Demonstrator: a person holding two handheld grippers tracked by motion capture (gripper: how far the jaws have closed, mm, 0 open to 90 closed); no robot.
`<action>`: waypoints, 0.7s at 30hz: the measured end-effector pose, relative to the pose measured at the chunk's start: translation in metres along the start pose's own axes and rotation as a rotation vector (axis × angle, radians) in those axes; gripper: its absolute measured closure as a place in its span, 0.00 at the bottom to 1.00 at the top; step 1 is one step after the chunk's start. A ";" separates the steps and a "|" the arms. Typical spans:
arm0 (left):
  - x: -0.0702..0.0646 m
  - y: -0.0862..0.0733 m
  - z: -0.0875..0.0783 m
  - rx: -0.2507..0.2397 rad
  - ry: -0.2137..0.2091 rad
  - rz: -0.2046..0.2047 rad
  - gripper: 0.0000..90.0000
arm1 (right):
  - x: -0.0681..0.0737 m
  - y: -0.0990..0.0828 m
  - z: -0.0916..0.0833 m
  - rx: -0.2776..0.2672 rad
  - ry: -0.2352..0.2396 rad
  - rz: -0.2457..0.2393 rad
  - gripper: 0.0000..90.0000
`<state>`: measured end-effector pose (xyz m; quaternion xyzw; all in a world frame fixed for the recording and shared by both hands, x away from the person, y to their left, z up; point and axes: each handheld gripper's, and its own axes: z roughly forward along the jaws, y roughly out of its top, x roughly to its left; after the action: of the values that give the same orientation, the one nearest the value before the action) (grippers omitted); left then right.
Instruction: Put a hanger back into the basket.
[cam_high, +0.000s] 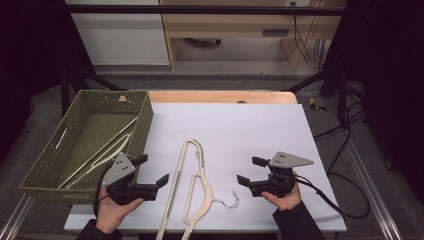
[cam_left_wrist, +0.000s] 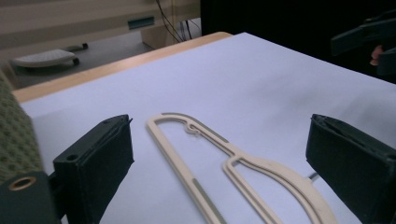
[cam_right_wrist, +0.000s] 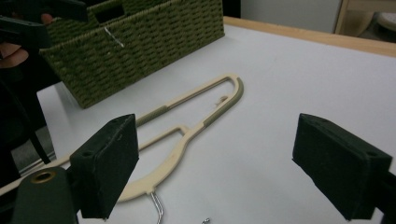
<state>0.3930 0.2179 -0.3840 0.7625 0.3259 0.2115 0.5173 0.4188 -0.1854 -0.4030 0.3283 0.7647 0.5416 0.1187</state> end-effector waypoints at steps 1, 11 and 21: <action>-0.001 -0.003 0.002 0.011 -0.008 0.000 0.08 | 0.001 -0.001 0.002 0.019 0.001 -0.005 0.18; -0.011 -0.026 0.020 0.062 -0.056 -0.023 0.08 | 0.014 -0.016 0.031 0.142 0.074 -0.047 0.31; -0.010 -0.038 0.026 0.109 -0.055 -0.025 0.08 | 0.026 -0.035 0.057 0.247 0.108 -0.103 0.47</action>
<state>0.3928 0.2028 -0.4287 0.7910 0.3320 0.1660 0.4864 0.4168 -0.1336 -0.4524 0.2711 0.8466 0.4535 0.0639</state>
